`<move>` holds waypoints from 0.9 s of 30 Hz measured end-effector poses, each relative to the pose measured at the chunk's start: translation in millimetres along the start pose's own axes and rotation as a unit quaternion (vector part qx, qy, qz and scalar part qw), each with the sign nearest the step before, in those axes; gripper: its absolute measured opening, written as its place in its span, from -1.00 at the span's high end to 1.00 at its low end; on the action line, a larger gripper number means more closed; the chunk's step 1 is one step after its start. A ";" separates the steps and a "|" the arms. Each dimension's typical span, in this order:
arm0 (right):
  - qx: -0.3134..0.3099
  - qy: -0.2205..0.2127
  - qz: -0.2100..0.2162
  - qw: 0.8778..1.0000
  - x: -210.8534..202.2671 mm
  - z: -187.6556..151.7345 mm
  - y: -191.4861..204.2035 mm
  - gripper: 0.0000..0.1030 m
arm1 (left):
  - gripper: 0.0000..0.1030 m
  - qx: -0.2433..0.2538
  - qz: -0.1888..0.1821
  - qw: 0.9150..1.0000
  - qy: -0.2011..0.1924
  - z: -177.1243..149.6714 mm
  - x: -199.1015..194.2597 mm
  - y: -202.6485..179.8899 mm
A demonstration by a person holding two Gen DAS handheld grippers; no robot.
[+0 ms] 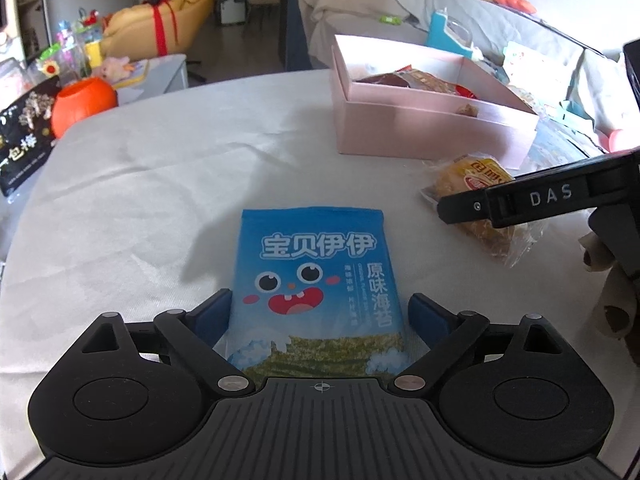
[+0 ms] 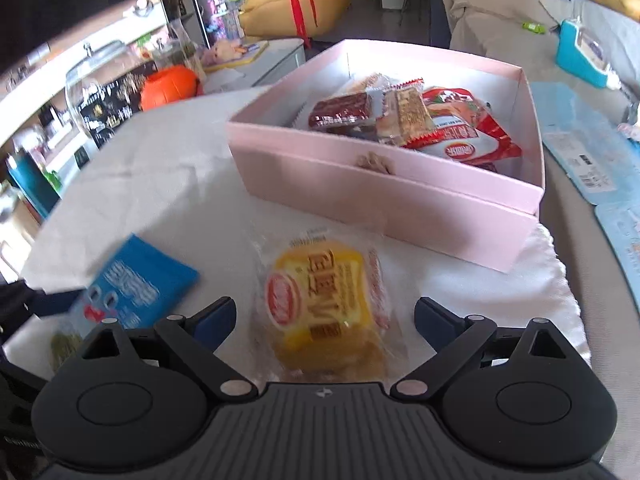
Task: Organize snacks
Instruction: 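Grasp the blue seaweed bag with the left gripper while the right holds the bread pack, then carry both snacks into the pink box and open both grippers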
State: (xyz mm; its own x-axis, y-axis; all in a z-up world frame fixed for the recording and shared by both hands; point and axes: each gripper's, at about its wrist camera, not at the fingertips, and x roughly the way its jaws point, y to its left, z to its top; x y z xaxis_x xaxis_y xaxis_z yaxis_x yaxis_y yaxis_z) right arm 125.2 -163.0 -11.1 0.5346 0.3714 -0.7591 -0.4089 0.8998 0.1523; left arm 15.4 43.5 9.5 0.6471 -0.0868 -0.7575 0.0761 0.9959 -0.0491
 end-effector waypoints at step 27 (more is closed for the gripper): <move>0.041 -0.220 0.003 0.975 -153.9 123.3 -59.7 -0.07 | -0.77 -0.016 -0.183 0.959 -0.215 191.0 12.5 -29.1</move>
State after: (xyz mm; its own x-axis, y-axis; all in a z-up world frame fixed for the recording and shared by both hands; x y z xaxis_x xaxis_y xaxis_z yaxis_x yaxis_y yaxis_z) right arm 158.5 -245.6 174.7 0.8056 0.4224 -0.4153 -0.3621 0.9060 0.2191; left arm 166.1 8.5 125.8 0.8347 -0.4265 -0.3484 0.3390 0.8965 -0.2854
